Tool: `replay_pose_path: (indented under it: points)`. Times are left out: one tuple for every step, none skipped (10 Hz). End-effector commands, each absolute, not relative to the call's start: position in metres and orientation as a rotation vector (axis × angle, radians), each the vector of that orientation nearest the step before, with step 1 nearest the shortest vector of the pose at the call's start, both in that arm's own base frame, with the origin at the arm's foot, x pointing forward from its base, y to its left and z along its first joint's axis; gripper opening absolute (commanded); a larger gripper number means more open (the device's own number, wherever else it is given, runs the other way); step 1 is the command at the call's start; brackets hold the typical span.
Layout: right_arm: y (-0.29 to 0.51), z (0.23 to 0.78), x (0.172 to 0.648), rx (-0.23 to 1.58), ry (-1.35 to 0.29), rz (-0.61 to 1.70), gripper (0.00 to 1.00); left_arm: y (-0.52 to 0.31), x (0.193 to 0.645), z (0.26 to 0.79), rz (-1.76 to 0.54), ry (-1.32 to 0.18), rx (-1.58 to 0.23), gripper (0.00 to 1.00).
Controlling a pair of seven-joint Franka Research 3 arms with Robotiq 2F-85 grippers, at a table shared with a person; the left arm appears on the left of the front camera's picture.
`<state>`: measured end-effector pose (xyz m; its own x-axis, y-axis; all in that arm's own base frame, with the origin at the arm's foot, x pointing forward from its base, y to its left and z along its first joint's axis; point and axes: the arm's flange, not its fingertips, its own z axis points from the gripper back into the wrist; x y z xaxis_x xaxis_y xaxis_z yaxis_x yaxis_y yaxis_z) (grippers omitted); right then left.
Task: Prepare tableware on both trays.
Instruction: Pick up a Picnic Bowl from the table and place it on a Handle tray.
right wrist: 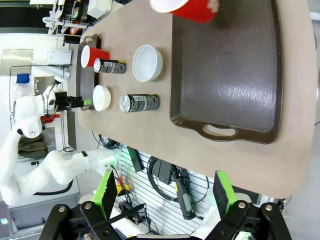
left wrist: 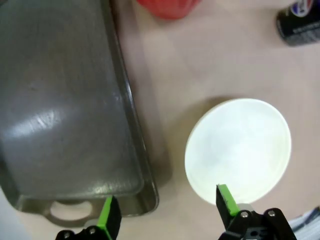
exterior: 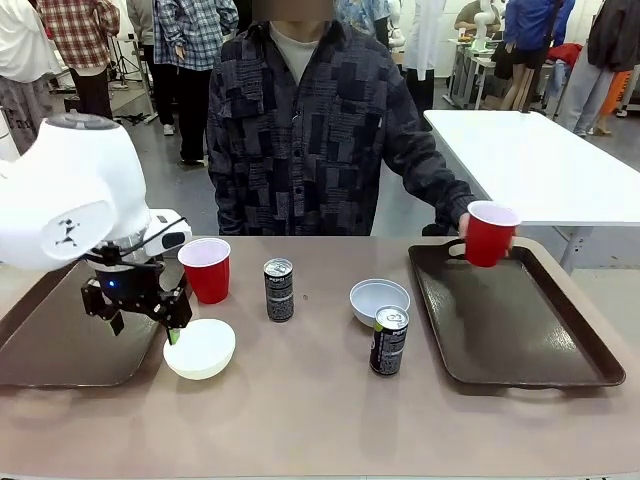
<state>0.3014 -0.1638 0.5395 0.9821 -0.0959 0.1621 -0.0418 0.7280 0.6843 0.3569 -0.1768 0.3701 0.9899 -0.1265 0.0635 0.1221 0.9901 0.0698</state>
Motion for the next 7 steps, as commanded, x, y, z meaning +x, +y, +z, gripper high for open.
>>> replay_pose_path:
  points:
    - [-0.164, 0.539, 0.302, 0.758, -0.195, -0.031, 1.00, -0.188, 0.360, 0.361, -0.042, -0.124, 0.090, 1.00]
    - [-0.164, 0.539, 0.302, 0.758, -0.195, -0.031, 1.00, -0.190, 0.361, 0.361, -0.032, -0.143, 0.069, 1.00]
    - [-0.164, 0.539, 0.302, 0.758, -0.195, -0.031, 1.00, -0.192, 0.363, 0.358, -0.023, -0.141, 0.056, 1.00]
    - [-0.164, 0.539, 0.302, 0.758, -0.195, -0.031, 1.00, -0.195, 0.365, 0.352, -0.018, -0.136, 0.052, 1.00]
    - [-0.164, 0.539, 0.302, 0.758, -0.195, -0.031, 1.00, -0.199, 0.366, 0.344, -0.014, -0.120, 0.046, 1.00]
    - [-0.164, 0.539, 0.302, 0.758, -0.195, -0.031, 1.00, -0.205, 0.365, 0.337, -0.020, -0.109, 0.026, 1.00]
    - [-0.164, 0.539, 0.302, 0.758, -0.195, -0.031, 1.00, -0.211, 0.365, 0.335, -0.027, -0.117, -0.007, 1.00]
